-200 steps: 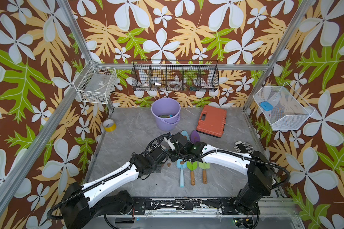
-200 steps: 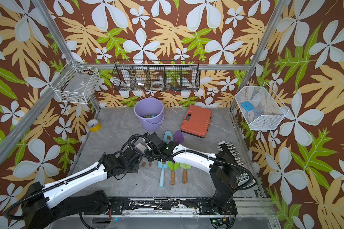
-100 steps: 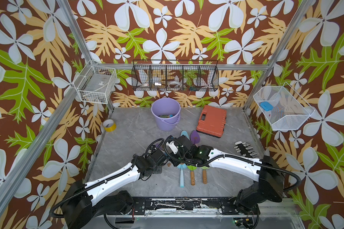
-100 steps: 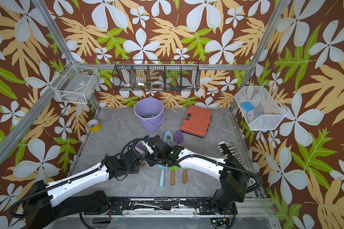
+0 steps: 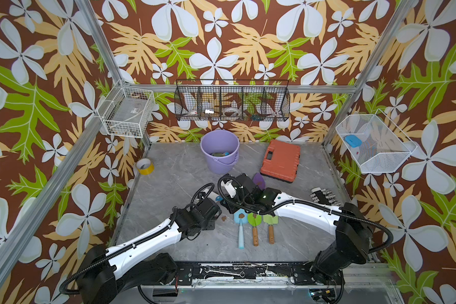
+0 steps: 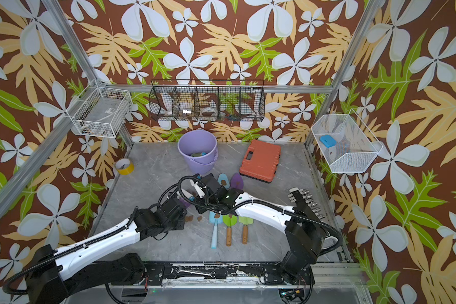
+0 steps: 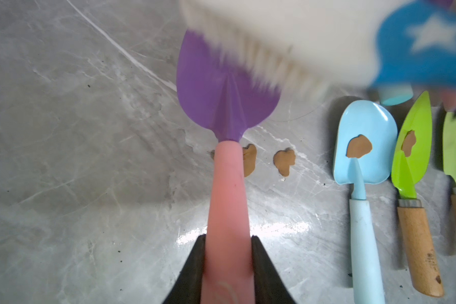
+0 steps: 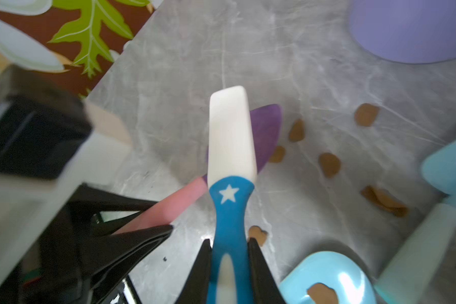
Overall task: Brush the soil off the hand trowel and place it into the bucket
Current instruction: Brush off the soil from the hand trowel.
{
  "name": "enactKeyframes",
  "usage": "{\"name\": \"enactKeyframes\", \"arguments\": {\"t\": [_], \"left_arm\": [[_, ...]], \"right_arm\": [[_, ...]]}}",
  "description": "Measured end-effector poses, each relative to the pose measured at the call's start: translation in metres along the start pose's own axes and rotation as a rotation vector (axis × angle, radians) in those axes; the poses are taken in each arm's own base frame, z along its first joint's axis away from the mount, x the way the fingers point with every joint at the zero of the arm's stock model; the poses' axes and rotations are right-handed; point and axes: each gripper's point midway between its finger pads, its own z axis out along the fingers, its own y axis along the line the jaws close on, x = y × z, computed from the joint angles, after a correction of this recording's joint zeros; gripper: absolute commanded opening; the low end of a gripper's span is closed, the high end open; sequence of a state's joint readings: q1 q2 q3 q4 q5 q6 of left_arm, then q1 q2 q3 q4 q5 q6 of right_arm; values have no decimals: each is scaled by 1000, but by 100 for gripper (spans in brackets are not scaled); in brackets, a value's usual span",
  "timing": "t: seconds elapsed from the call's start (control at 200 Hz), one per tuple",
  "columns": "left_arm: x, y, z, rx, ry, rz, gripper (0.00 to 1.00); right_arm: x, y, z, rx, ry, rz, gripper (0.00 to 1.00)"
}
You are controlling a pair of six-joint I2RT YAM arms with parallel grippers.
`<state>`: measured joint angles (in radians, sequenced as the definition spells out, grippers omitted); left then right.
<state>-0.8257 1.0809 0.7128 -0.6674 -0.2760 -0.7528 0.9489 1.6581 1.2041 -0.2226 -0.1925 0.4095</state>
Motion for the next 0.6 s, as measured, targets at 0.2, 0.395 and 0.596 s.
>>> {"name": "enactKeyframes", "arguments": {"t": [0.2, 0.395, 0.596], "left_arm": [[2, -4, -1, 23, 12, 0, 0], [8, -1, 2, 38, 11, -7, 0], [5, -3, 3, 51, -12, -20, 0]], "right_arm": [[17, -21, 25, 42, 64, 9, 0], [6, -48, 11, 131, 21, 50, 0], [9, 22, 5, -39, 24, -70, 0]]}}
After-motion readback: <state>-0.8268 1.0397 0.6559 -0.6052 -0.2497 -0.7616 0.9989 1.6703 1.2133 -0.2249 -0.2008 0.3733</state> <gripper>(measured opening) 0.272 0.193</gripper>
